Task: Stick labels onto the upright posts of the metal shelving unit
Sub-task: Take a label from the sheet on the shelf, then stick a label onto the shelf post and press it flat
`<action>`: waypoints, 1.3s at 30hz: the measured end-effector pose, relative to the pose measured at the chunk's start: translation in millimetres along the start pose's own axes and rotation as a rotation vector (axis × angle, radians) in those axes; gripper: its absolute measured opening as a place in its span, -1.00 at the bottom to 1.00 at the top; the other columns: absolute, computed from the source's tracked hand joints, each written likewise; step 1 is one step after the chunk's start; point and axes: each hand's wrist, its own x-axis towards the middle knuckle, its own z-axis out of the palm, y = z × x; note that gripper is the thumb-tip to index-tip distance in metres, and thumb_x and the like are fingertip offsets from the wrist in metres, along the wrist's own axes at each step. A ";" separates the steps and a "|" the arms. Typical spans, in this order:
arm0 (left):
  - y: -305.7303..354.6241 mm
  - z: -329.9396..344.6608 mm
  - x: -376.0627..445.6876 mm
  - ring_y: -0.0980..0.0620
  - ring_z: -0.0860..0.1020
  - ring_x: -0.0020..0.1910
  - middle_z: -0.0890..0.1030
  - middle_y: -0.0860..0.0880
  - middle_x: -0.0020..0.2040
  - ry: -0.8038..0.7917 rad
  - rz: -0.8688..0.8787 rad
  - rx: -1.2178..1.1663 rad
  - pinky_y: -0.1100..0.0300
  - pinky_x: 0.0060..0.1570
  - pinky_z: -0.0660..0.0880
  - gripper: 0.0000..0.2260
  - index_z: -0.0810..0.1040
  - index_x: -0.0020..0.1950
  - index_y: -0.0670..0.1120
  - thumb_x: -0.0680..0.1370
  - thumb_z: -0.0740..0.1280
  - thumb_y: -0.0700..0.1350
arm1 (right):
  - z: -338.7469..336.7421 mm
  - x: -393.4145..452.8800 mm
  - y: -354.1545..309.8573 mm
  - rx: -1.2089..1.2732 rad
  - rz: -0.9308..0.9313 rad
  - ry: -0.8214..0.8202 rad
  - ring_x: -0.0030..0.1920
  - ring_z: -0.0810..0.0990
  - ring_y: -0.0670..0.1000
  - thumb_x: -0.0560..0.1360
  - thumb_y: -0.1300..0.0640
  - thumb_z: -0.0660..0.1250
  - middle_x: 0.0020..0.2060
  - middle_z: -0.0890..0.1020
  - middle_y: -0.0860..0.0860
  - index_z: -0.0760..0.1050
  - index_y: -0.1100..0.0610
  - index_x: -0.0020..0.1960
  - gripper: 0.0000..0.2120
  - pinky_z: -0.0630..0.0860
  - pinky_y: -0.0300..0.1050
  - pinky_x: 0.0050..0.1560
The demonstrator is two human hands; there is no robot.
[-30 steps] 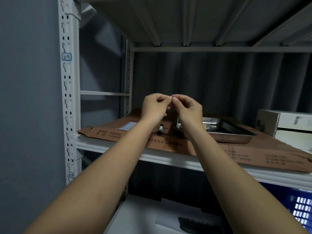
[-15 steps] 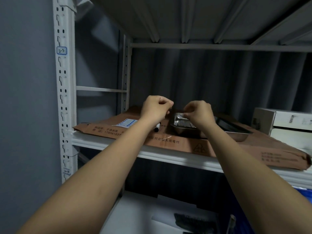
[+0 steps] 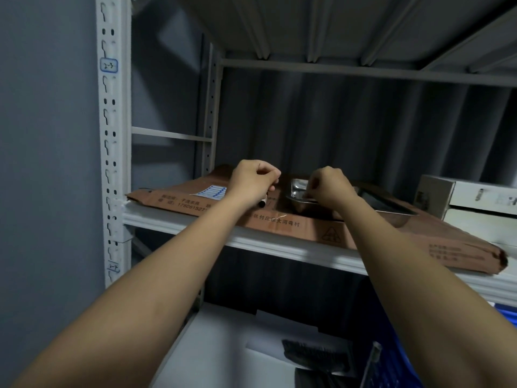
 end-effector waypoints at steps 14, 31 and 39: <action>-61.9 -89.1 -42.0 0.18 0.55 -0.39 0.57 0.02 -0.30 0.335 -0.076 -0.041 0.28 -0.36 0.50 -0.87 0.50 -0.06 -0.06 0.62 0.18 -0.18 | 44.5 -52.6 -115.9 0.563 -0.355 0.263 -0.19 0.56 -0.07 0.53 0.09 0.36 -0.22 0.62 -0.02 0.60 0.13 -0.12 -0.88 0.47 -0.20 -0.14; -275.5 -219.0 -128.4 0.00 0.57 -0.16 0.61 -0.02 -0.19 0.513 -0.400 0.251 0.21 -0.11 0.49 -0.88 0.56 -0.08 -0.10 0.58 0.24 -0.17 | 324.3 -114.5 -249.4 0.889 -0.100 -0.266 0.08 0.54 0.04 0.57 0.17 0.27 0.10 0.56 0.13 0.45 0.19 0.29 -0.70 0.45 -0.13 0.15; -306.7 -214.9 -110.2 -0.01 0.51 0.23 0.53 -0.10 0.27 0.447 -0.145 0.338 0.04 0.27 0.43 -0.66 0.40 0.39 -0.15 0.61 0.18 -0.18 | 373.6 -111.8 -270.6 1.294 -0.042 -0.263 -0.04 0.57 -0.30 0.62 0.15 0.20 0.06 0.61 -0.04 0.41 0.14 0.31 -0.73 0.45 -0.46 -0.05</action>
